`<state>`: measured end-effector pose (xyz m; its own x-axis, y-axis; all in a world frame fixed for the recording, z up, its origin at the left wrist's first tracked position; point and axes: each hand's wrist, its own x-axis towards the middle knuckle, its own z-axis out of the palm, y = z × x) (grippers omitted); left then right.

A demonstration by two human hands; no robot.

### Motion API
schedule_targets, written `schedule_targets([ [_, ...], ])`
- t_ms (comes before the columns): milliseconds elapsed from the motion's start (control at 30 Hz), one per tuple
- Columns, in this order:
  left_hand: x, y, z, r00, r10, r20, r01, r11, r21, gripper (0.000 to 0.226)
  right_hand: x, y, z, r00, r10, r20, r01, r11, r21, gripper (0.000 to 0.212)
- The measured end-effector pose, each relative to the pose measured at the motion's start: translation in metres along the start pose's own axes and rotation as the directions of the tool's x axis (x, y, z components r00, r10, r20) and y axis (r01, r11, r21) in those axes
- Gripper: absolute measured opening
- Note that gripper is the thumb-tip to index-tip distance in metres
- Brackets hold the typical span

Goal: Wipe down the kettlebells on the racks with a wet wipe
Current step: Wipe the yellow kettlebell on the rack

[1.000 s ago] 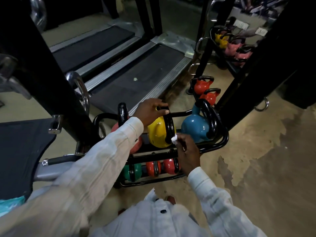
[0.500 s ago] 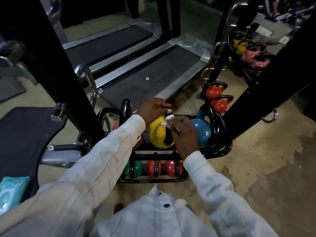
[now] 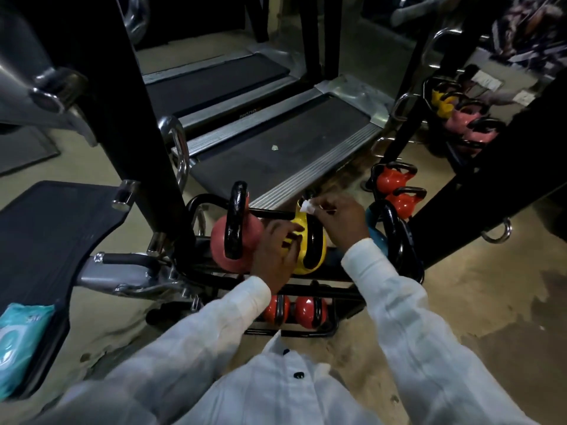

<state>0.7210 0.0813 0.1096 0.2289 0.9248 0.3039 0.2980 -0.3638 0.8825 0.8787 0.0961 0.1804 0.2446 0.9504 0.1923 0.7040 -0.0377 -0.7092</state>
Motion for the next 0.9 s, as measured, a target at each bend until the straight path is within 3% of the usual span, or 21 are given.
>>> schedule_targets([
  [67,-0.013,0.000,0.000,0.990,0.136,0.037,-0.139,0.987,0.083,0.022,-0.009,-0.001,-0.004,0.983,-0.170,0.063,0.177,0.976,-0.129,0.017],
  [133,-0.025,0.000,0.001,0.962,0.264,0.074,-0.272,0.953,0.134,0.025,-0.023,-0.007,-0.003,0.921,-0.356,0.160,0.388,0.880,-0.273,0.012],
  [233,-0.036,-0.004,0.004,0.940,0.316,0.129,-0.334,0.928,0.164,0.026,-0.004,-0.021,0.005,0.847,-0.459,0.267,0.531,0.734,-0.424,0.007],
  [267,-0.037,-0.006,0.004,0.938,0.317,0.141,-0.338,0.927,0.166,0.027,0.009,-0.025,0.009,0.859,-0.441,0.260,0.512,0.732,-0.450,0.007],
  [333,-0.036,-0.007,0.000,0.931,0.321,0.172,-0.350,0.919,0.182,0.031,0.034,-0.026,0.009,0.941,-0.258,0.220,0.330,0.847,-0.417,0.010],
  [400,-0.030,-0.005,-0.004,0.920,0.336,0.201,-0.376,0.903,0.211,0.037,0.039,-0.012,-0.001,0.985,0.019,0.169,0.016,0.978,-0.208,0.014],
  [433,-0.027,-0.005,-0.005,0.915,0.347,0.206,-0.389,0.893,0.226,0.039,0.030,-0.006,-0.006,0.983,0.092,0.158,-0.081,0.994,-0.075,0.014],
  [567,-0.015,-0.006,-0.005,0.892,0.400,0.212,-0.445,0.860,0.248,0.049,-0.014,0.007,-0.015,0.973,0.173,0.152,-0.203,0.956,0.214,0.005],
  [633,-0.012,-0.005,-0.003,0.876,0.429,0.222,-0.476,0.843,0.252,0.045,-0.001,0.008,-0.012,0.950,0.252,0.184,-0.299,0.907,0.298,0.013],
  [700,-0.008,-0.004,-0.005,0.862,0.451,0.231,-0.501,0.824,0.263,0.042,0.026,0.013,-0.007,0.938,0.266,0.222,-0.327,0.890,0.319,0.029],
  [800,-0.002,-0.004,-0.005,0.842,0.485,0.236,-0.537,0.793,0.289,0.034,0.043,0.002,-0.007,0.918,0.285,0.275,-0.369,0.868,0.331,0.027],
  [900,0.005,-0.004,-0.006,0.826,0.503,0.255,-0.562,0.776,0.287,0.030,0.027,-0.007,-0.022,0.957,0.072,0.281,-0.092,0.994,0.056,0.019],
])
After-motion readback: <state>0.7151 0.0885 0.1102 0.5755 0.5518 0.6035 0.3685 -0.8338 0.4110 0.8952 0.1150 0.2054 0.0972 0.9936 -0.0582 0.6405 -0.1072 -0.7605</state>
